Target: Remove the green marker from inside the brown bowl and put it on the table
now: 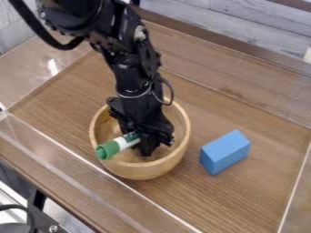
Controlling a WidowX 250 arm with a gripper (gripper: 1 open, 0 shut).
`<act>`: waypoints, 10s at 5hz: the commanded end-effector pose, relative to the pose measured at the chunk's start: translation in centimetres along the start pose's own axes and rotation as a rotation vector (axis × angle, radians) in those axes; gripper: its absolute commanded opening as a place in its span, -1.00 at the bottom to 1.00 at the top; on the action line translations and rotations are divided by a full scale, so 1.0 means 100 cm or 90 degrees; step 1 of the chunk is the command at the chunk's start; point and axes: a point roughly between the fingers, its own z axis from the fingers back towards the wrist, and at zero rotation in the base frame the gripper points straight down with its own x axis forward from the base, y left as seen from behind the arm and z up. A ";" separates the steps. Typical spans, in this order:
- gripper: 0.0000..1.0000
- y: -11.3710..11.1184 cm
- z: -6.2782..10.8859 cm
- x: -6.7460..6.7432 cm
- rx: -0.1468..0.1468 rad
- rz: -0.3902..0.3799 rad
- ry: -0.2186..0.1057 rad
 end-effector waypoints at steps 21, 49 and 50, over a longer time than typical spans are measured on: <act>-1.00 -0.056 0.079 0.006 0.043 -0.028 -0.029; 1.00 -0.090 0.031 0.041 0.021 -0.051 -0.119; 1.00 -0.093 0.023 0.038 0.022 -0.055 -0.116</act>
